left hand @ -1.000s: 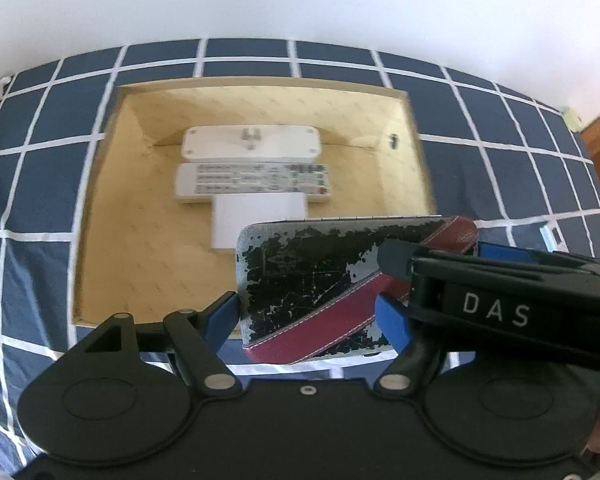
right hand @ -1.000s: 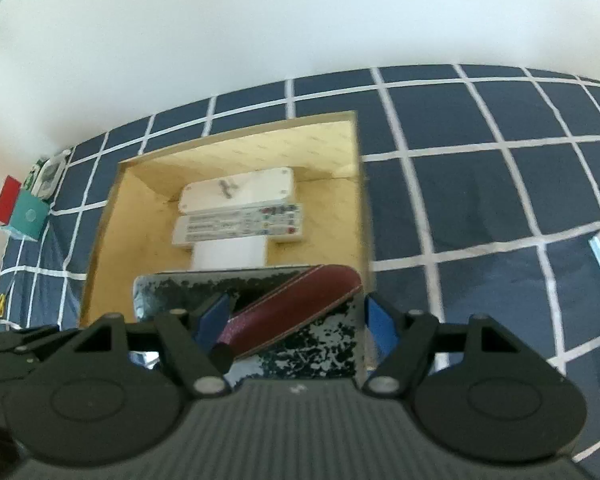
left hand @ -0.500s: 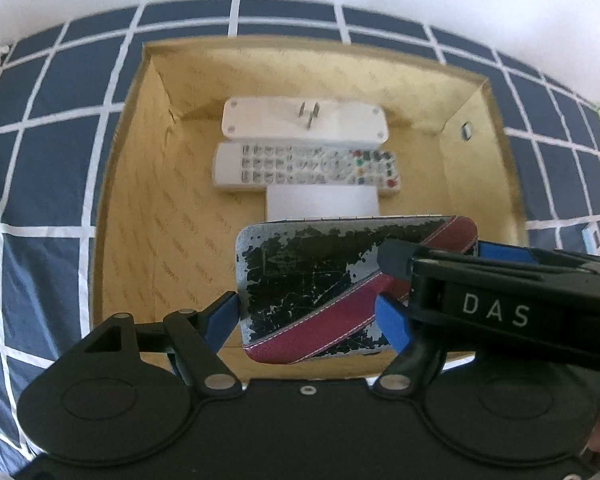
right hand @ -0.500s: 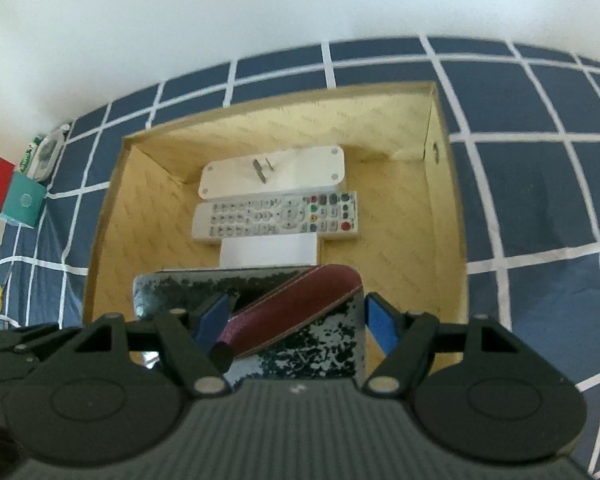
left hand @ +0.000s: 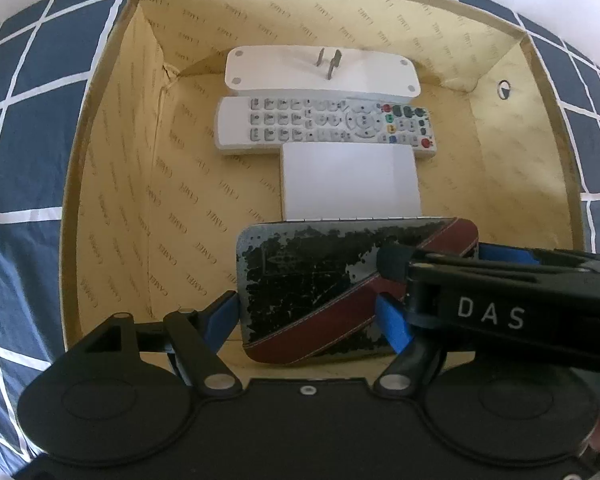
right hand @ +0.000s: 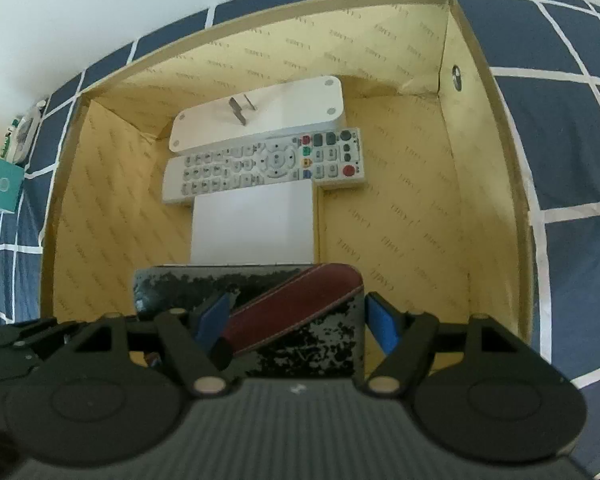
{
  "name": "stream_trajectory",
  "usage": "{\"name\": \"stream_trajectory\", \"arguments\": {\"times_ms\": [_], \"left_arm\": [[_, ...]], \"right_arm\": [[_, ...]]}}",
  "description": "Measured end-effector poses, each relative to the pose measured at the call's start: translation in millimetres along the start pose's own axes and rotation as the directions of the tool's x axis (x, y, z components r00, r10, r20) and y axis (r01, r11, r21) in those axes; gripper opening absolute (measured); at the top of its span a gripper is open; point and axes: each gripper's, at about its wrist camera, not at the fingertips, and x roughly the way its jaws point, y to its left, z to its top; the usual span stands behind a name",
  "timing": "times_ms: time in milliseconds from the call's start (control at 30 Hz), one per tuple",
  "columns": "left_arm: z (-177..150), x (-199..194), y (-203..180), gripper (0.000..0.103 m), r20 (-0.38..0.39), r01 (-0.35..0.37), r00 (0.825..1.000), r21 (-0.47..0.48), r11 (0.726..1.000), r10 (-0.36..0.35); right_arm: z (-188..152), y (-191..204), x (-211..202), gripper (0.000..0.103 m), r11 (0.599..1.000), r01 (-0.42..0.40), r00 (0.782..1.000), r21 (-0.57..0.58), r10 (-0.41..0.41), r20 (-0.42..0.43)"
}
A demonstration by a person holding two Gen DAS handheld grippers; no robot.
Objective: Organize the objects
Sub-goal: 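Lower the glasses case into the box beside the notepad, then open the right tool and withdraw it from the glasses case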
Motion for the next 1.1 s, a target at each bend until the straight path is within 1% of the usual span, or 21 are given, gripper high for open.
{"name": "stream_trajectory", "arguments": {"times_ms": [433,533,633,733,800,933,1100], "left_arm": [[5,23,7,0.075,-0.048,0.001,0.999,-0.008,1.0,-0.001],[5,25,7,0.076,-0.047,0.014,0.999,-0.009,1.0,-0.015],[6,23,5,0.078,-0.031,-0.008,0.999,0.011,1.0,0.009],[5,22,5,0.08,-0.032,0.003,0.999,-0.001,1.0,-0.003],[6,19,4,0.083,-0.024,0.001,1.0,0.002,1.0,-0.001],[6,11,5,0.084,-0.01,-0.005,1.0,0.003,1.0,0.005],[3,-7,6,0.09,0.03,0.004,1.0,-0.009,1.0,-0.004]], "right_arm": [[8,-2,26,0.074,1.0,0.006,0.997,0.018,-0.005,-0.072],[8,-2,31,0.074,1.0,0.006,0.996,0.018,-0.005,-0.086],[8,-2,31,0.074,1.0,0.001,0.997,0.018,0.0,-0.082],[8,-1,29,0.074,1.0,0.013,0.997,0.002,-0.013,-0.074],[9,-1,27,0.074,1.0,0.015,0.998,-0.001,-0.015,-0.065],[9,-2,22,0.074,1.0,0.016,0.999,-0.003,-0.016,-0.052],[7,0,6,0.074,1.0,0.024,1.0,-0.011,-0.024,-0.018]]}}
